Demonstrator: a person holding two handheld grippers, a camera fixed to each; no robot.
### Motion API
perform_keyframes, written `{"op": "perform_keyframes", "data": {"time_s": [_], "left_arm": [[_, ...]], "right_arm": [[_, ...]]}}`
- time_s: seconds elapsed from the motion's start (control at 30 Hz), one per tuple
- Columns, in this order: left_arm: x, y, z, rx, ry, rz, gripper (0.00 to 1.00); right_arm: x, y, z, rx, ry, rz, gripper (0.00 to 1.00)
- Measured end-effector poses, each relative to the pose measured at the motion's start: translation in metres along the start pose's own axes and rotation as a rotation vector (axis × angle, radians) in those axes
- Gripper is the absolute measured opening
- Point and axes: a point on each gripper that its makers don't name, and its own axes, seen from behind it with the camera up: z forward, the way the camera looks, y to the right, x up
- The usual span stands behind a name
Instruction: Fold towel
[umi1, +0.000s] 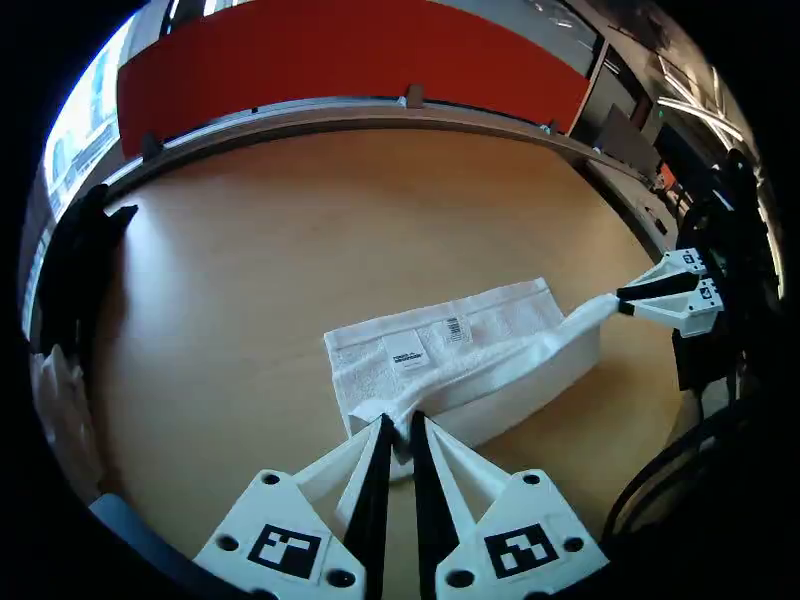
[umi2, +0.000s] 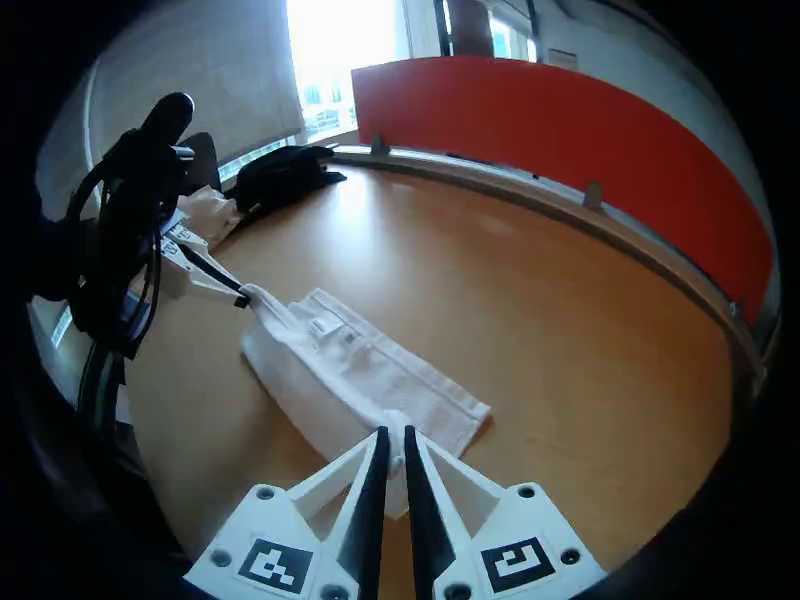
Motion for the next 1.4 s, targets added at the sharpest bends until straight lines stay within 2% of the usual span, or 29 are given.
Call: {"op": "perform_keyframes", "data": {"time_s": [0.2, 0.43, 0.67, 0.8, 1.0, 1.2, 1.27, 1.33, 1.4], "left_arm": [[0.0, -0.005, 0.017, 0.009, -0.001, 0.019, 0.17], [-0.001, -0.014, 0.042, 0.027, -0.015, 0.038, 0.21], [0.004, -0.021, 0.055, 0.039, -0.018, 0.038, 0.23], [0.01, -0.026, 0.06, 0.054, -0.008, 0.042, 0.3], [0.014, -0.035, 0.062, 0.083, -0.003, 0.055, 0.41], [0.016, -0.038, 0.059, 0.086, 0.007, 0.064, 0.58], [0.017, -0.039, 0.058, 0.088, 0.012, 0.06, 0.58], [0.018, -0.04, 0.056, 0.091, 0.017, 0.057, 0.63], [0.02, -0.042, 0.055, 0.093, 0.021, 0.054, 0.63]], "right_arm": [[-0.008, 0.007, 0.013, -0.006, -0.02, 0.011, 0.12], [-0.018, 0.022, 0.035, -0.029, -0.047, 0.055, 0.11], [-0.022, 0.031, 0.05, -0.055, -0.054, 0.074, 0.12], [-0.022, 0.038, 0.055, -0.078, -0.057, 0.079, 0.19], [-0.023, 0.049, 0.058, -0.118, -0.06, 0.078, 0.38], [-0.022, 0.056, 0.057, -0.148, -0.057, 0.069, 0.44], [-0.021, 0.059, 0.057, -0.16, -0.054, 0.071, 0.47], [-0.02, 0.062, 0.056, -0.169, -0.049, 0.071, 0.54], [-0.018, 0.064, 0.056, -0.176, -0.043, 0.071, 0.62]]}}
